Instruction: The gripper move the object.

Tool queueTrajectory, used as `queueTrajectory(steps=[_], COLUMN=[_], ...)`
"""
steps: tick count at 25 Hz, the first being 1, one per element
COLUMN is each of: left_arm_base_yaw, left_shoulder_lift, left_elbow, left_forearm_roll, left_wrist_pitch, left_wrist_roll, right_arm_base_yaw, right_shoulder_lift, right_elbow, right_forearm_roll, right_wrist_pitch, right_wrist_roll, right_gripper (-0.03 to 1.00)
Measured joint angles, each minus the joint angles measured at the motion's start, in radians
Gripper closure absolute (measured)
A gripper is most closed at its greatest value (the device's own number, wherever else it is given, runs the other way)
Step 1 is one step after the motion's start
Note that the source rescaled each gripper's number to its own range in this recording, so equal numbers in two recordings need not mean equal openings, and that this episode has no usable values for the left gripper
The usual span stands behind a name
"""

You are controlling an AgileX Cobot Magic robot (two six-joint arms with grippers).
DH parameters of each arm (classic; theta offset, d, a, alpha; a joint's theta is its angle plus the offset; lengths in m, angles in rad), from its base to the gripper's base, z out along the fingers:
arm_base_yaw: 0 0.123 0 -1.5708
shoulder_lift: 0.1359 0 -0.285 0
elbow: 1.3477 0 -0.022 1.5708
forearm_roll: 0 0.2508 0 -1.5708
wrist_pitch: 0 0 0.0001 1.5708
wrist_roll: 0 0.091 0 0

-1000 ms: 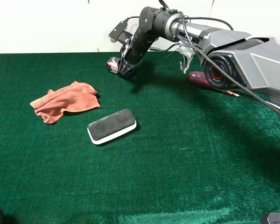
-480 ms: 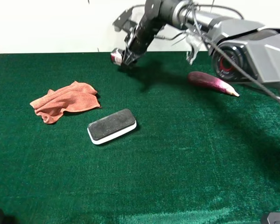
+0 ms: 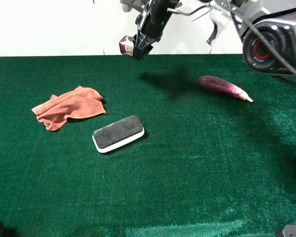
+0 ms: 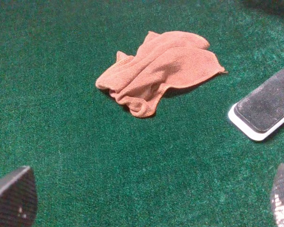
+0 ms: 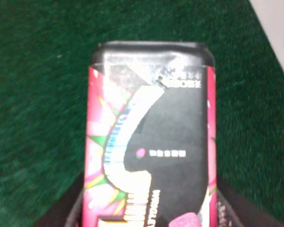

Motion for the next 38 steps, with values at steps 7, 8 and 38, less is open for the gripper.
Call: queueTrajectory(steps=[7, 8, 38], left_arm_base_yaw=[0.000, 0.000, 0.000], left_shoulder_lift=[0.000, 0.000, 0.000], left_elbow=[0.000, 0.000, 0.000], left_forearm_roll=[0.000, 0.000, 0.000], left_wrist_pitch=[0.000, 0.000, 0.000], left_wrist_roll=[0.000, 0.000, 0.000], right_arm_base_yaw=[0.000, 0.000, 0.247], right_shoulder_lift=[-0.109, -0.136, -0.901], right_elbow=[0.103, 0.138, 1.329], right_forearm_roll=[-0.012, -0.012, -0.003], right_wrist_pitch=[0.047, 0.040, -0.351], right_wrist_roll=[0.021, 0.021, 0.082], right_gripper=[0.96, 0.96, 0.96])
